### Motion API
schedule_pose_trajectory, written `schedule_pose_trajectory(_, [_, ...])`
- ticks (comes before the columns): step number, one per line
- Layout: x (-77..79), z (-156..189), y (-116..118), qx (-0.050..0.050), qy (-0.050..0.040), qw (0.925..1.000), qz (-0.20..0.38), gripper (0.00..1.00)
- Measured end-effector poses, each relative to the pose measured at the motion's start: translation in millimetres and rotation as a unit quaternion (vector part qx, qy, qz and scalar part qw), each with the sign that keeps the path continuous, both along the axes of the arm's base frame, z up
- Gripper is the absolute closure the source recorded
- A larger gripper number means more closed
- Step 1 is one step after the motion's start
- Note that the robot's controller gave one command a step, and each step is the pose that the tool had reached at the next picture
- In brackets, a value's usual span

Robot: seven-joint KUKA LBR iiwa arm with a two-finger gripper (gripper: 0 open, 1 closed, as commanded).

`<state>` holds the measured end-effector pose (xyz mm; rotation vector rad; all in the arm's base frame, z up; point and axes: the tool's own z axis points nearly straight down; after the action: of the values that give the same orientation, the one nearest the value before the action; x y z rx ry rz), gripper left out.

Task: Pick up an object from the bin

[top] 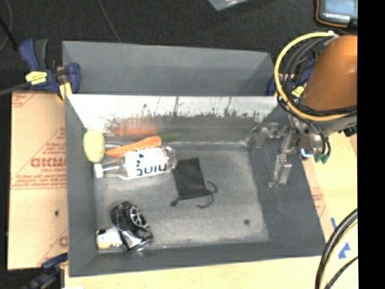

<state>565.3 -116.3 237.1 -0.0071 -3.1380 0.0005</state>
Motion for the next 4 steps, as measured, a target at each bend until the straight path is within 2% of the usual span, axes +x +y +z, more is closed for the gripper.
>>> schedule_pose_trajectory(1, [1.4, 4.7, 0.4, -0.001, -0.0039, 1.0, 0.001, 0.0])
schedule_pose_trajectory(2, [-6.0, -29.0, 24.1, -0.002, -0.0055, 0.9997, 0.024, 0.0])
schedule_pose_trajectory(3, [-10.2, -62.0, 42.2, 0.0, -0.0039, 1.0, -0.005, 0.0])
schedule_pose_trajectory(4, [-7.5, -66.4, 71.6, -0.001, -0.005, 0.9993, -0.038, 0.0])
